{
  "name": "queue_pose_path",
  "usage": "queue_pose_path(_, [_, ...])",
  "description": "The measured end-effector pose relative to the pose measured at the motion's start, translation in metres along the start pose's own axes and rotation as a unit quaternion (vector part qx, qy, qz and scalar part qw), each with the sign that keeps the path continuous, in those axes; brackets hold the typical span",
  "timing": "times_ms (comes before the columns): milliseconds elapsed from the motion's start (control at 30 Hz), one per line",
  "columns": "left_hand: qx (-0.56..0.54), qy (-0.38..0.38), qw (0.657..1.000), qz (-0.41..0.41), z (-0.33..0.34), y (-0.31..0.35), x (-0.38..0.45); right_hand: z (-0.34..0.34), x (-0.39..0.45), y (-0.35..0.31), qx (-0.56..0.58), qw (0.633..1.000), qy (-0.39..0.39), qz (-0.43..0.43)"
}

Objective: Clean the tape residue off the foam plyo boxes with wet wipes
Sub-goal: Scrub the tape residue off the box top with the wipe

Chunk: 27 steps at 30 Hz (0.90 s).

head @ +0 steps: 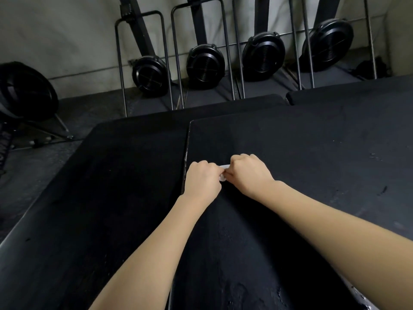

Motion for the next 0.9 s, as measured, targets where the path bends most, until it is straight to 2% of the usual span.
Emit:
queue_pose_path(100, [-0.014, -0.01, 1.0, 0.004, 0.002, 0.003, -0.007, 0.001, -0.003, 0.004, 0.004, 0.999, -0.005, 0.038])
queue_pose_path(400, [-0.076, 0.011, 0.997, 0.028, 0.015, 0.005, -0.063, 0.009, -0.057, -0.014, 0.009, 0.997, 0.082, -0.008])
queue_pose_path(600, [-0.026, 0.007, 0.999, 0.018, 0.011, 0.011, -0.046, 0.011, -0.044, -0.011, 0.008, 1.0, 0.007, 0.007])
queue_pose_path(767, [-0.036, 0.009, 0.999, -0.012, 0.013, 0.005, -0.039, 0.011, -0.036, -0.005, 0.042, 0.999, 0.004, 0.034])
queue_pose_path(900, [-0.059, 0.017, 0.998, -0.013, 0.019, 0.007, -0.06, 0.01, -0.056, -0.014, 0.037, 0.999, 0.004, 0.003])
Point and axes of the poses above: each hand's wrist, its own x-axis towards the middle knuckle, its own z-axis out of the palm, y = z × x, the point moved 8 cm from there along x, towards the middle knuckle, and after that the axes turned 9 degrees about -y, right-handed, at the moved point
